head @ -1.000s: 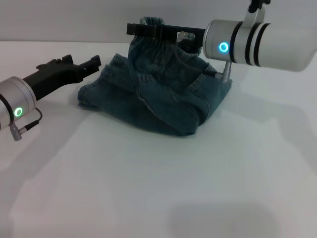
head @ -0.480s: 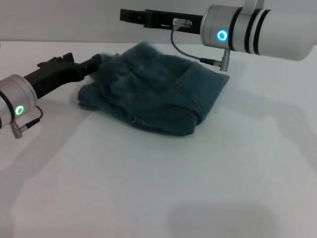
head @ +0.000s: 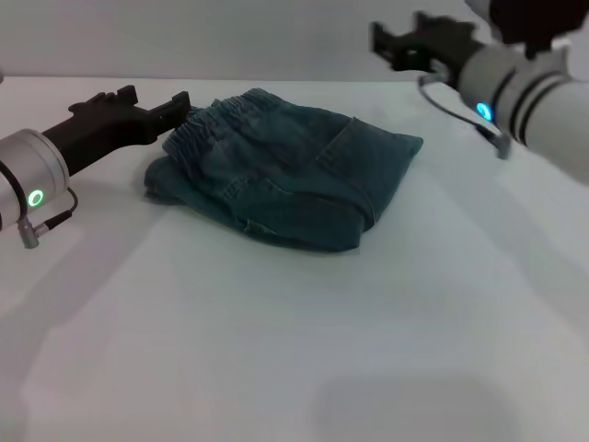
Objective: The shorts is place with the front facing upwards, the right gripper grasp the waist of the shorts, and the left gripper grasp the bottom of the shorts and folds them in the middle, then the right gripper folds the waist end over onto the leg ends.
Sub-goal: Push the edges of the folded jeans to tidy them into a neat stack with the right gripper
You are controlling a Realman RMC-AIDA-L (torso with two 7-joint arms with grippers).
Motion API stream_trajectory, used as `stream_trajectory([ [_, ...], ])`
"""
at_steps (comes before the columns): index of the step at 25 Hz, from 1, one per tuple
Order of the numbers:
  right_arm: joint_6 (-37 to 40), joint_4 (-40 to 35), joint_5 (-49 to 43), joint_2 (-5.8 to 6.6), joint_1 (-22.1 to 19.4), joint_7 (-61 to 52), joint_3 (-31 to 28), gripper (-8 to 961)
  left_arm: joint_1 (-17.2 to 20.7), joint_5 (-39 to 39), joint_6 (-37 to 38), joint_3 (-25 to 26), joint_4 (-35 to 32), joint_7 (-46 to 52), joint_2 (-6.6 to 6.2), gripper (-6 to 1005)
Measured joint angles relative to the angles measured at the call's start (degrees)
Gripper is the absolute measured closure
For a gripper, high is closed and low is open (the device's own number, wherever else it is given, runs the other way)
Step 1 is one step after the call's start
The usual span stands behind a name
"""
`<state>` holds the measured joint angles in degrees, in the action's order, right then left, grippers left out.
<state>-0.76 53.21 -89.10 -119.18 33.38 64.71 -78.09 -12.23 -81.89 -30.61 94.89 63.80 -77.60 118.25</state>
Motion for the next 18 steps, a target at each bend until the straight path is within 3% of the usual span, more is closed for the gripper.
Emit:
stream_trajectory([
  [4, 31.01, 3.87, -0.66, -0.19, -5.33, 1.27, 15.63, 374, -0.5, 0.06, 0.47, -0.03, 0.01, -1.14, 0.14, 155],
  [5, 31.01, 3.87, -0.66, -0.19, -5.33, 1.27, 15.63, 375, -0.62, 0.11, 0.72, -0.03, -0.03, -1.18, 0.16, 155],
  [7, 40.94, 2.17, -0.6, -0.4, -4.99, 0.81, 21.72, 376, -0.69, 0.2, 1.33, -0.2, 0.03, -1.52, 0.19, 155],
  [10, 54.23, -3.23, -0.81, -0.56, -2.26, -3.56, 34.46, 378, -0.73, 0.54, 2.24, -0.57, 0.12, -3.25, 0.29, 155],
  [12, 59.01, -6.58, -1.92, -0.42, -0.98, -10.23, 41.62, 379, -0.49, 1.95, 3.63, -0.92, 0.11, -5.13, 0.39, 155],
  [13, 61.44, -9.56, -6.45, -0.37, -0.88, -19.23, 46.29, 380, -0.2, 3.56, 4.64, -1.25, 0.12, -6.33, 0.45, 155],
  [15, 61.96, -10.87, -9.23, -0.41, -1.14, -23.29, 47.6, 381, 0.45, 7.67, 6.31, -1.82, 0.11, -9.0, 0.51, 155],
  [18, 61.75, -14.92, -18.98, -0.52, -1.78, -38.17, 50.46, 383, 1.52, 17.29, 7.71, -2.11, -0.3, -16.19, 0.58, 155],
])
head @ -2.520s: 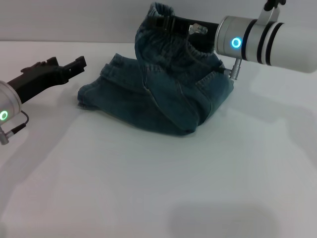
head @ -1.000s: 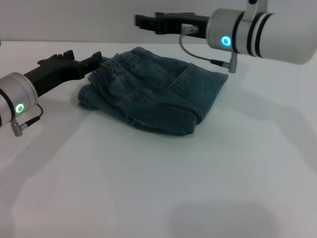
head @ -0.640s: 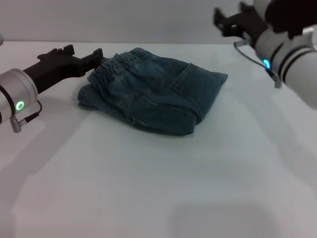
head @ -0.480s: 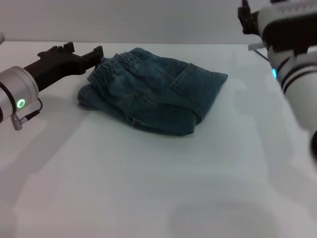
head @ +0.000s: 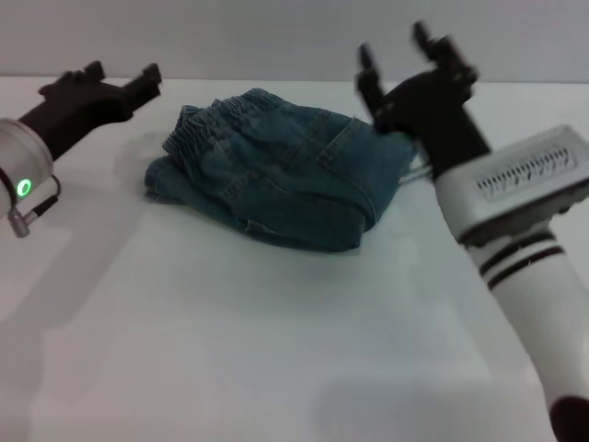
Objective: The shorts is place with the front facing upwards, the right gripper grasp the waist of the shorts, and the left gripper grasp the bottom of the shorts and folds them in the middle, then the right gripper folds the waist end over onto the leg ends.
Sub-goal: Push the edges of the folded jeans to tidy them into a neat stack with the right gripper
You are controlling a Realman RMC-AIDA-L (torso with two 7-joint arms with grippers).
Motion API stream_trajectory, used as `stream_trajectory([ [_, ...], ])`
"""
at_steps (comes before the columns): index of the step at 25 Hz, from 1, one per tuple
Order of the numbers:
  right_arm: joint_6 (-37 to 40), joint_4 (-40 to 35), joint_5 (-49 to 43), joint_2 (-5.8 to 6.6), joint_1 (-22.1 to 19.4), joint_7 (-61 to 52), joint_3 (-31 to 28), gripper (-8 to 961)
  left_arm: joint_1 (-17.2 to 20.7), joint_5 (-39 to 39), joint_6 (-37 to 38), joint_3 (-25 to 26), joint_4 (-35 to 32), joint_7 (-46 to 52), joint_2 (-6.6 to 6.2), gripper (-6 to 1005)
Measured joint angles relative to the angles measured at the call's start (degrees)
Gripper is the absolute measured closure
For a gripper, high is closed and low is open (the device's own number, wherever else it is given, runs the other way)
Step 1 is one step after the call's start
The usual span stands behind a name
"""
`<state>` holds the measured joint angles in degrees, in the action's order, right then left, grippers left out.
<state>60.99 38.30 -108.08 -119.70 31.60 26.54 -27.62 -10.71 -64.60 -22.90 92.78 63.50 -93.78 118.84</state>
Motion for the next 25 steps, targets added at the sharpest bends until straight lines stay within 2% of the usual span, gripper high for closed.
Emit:
stream_trajectory([
  [3, -2.14, -2.01, -4.35, 0.04, -0.15, -9.2, 3.23, 385, 0.9, 6.5, -0.1, -0.03, -0.52, -7.98, 0.08, 155],
  [8, -7.45, -1.22, -5.15, 0.17, -1.28, -12.74, 6.68, 389, 1.65, 12.13, -0.85, -0.14, -1.63, -20.84, 0.25, 155],
  [10, -10.44, -1.06, -6.11, 0.24, -1.26, -16.32, 7.54, 390, 1.85, 18.38, -4.48, 0.05, -3.36, -30.34, 0.28, 155],
  [11, -10.44, -1.06, -6.11, 0.24, -1.26, -16.32, 7.54, 421, 1.85, 18.38, -4.48, 0.05, -3.36, -30.34, 0.28, 155],
  [14, -11.5, -1.32, -7.38, 0.21, -1.24, -18.52, 7.87, 515, 2.66, 26.58, -10.69, 0.24, -4.79, -39.2, 0.27, 155],
  [16, -11.68, -1.33, -7.68, 0.18, -1.33, -18.75, 7.89, 578, 3.36, 35.11, -15.86, -0.62, -6.54, -48.82, 0.24, 155],
  [19, -11.98, -1.22, -7.78, 0.31, -1.61, -18.78, 7.99, 670, 3.73, 46.07, -19.4, -3.96, -9.19, -62.24, 0.22, 155],
  [22, -13.03, -1.28, -7.85, 0.38, -1.63, -18.8, 8.05, 761, 3.4, 49.14, -18.46, -5.36, -10.46, -66.75, 0.08, 155],
  [25, -14.81, -1.57, -7.88, 0.26, -1.28, -18.81, 8.31, 777, 2.69, 50.31, -18.23, -6.1, -12.72, -66.36, 0.05, 155],
])
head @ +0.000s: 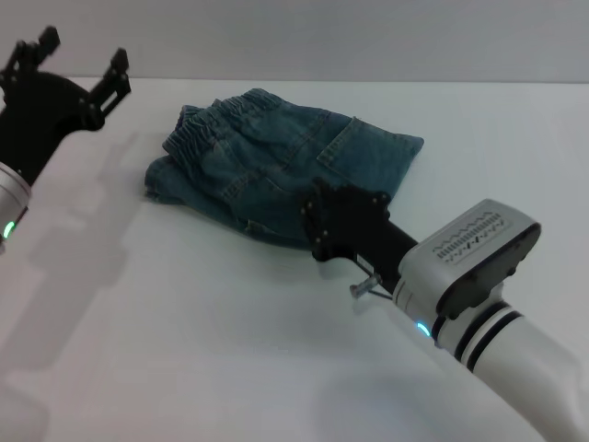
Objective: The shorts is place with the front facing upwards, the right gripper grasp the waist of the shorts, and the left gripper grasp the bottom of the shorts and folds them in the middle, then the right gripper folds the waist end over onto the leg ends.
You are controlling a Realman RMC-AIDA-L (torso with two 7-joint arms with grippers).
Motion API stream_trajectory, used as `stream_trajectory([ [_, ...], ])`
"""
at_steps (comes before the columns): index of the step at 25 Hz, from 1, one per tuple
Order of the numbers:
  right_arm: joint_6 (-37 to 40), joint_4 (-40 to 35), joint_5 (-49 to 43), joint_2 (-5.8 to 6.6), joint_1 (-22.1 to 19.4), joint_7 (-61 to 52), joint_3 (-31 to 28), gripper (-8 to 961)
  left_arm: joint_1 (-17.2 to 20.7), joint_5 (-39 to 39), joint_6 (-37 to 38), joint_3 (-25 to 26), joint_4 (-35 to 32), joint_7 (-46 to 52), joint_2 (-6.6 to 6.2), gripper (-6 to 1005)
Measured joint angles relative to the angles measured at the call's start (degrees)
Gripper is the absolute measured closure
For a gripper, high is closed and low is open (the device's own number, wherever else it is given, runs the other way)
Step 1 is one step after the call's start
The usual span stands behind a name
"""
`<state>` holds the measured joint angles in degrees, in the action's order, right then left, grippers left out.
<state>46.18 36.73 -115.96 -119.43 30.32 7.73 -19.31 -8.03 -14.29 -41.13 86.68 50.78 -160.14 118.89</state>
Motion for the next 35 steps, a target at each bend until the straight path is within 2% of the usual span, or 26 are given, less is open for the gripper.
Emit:
stream_trajectory([
  [8, -6.08, 0.22, -0.49, -0.06, 0.55, -0.07, 0.59, 819, -0.34, 1.25, -0.15, -0.57, -2.27, 0.78, -0.15, 155],
  [16, -7.68, -1.09, -0.27, 0.17, 0.23, -2.16, -0.56, 955, -0.3, 1.29, -0.3, -0.68, -2.51, 1.03, -0.24, 155],
  [29, -7.39, -4.96, -0.63, 0.68, 0.42, -5.74, -5.45, 954, -0.32, 1.28, -0.5, -0.73, -4.0, 1.16, -0.32, 155],
  [32, -5.1, -3.71, -2.75, 0.85, -0.98, -5.37, -5.02, 954, -0.39, 1.25, -0.72, -0.72, -4.63, 1.18, -0.33, 155],
  [35, 1.18, -1.44, -11.42, 0.66, -5.15, -5.16, -5.6, 955, -0.67, 1.31, -2.06, -0.54, -6.05, 1.24, -0.33, 155],
])
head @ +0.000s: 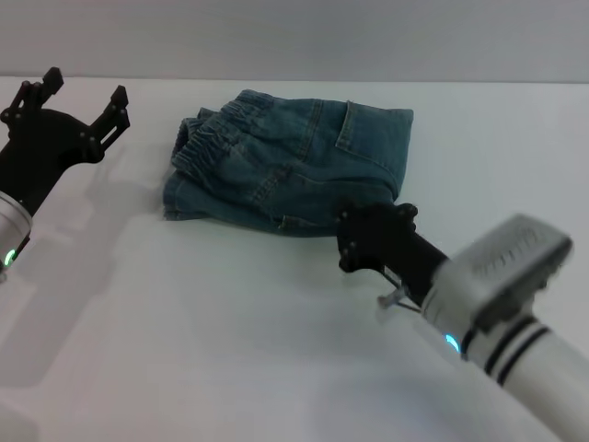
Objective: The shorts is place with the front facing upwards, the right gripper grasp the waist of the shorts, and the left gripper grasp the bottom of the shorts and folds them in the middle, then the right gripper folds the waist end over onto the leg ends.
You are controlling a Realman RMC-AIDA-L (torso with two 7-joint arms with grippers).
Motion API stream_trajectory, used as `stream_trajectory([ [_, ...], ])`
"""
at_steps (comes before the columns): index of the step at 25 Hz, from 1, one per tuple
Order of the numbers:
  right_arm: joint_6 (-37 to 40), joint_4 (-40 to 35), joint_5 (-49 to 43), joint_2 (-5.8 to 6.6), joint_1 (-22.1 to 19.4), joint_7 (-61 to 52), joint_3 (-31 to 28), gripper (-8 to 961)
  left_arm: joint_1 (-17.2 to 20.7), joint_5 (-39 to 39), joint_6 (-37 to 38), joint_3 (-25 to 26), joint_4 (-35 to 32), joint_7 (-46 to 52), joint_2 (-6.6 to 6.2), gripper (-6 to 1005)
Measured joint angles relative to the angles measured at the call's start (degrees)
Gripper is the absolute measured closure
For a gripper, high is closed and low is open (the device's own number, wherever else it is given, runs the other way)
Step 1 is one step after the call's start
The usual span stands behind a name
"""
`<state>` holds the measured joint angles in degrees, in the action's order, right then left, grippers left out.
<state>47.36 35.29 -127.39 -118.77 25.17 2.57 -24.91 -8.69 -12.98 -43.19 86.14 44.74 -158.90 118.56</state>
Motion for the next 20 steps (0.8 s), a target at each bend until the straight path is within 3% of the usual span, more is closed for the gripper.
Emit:
stream_trajectory([
  [4, 10.0, 2.0, -3.9, -0.37, -7.2, 1.95, -4.55, 947, -0.87, 1.16, -2.29, 0.39, -2.64, 0.18, 0.01, 155],
  [6, 17.87, 2.06, -3.77, -0.68, -12.8, 4.7, -9.51, 930, -1.87, 2.71, -4.07, 0.51, -5.54, 0.3, 0.01, 155],
  [10, 27.0, 1.29, 1.79, -0.3, -19.62, 8.87, -16.49, 898, -3.17, 3.68, -6.64, 1.68, -9.54, 0.32, 0.01, 155],
  [14, 32.38, -1.9, 9.74, 0.06, -22.82, 8.48, -19.7, 865, -4.15, 5.53, -11.31, 3.14, -14.99, 0.34, 0.01, 155],
  [20, 35.44, -4.8, 16.05, -0.23, -24.99, 8.26, -20.36, 815, -3.36, 7.78, -12.06, 3.18, -15.75, 0.35, 0.0, 155],
])
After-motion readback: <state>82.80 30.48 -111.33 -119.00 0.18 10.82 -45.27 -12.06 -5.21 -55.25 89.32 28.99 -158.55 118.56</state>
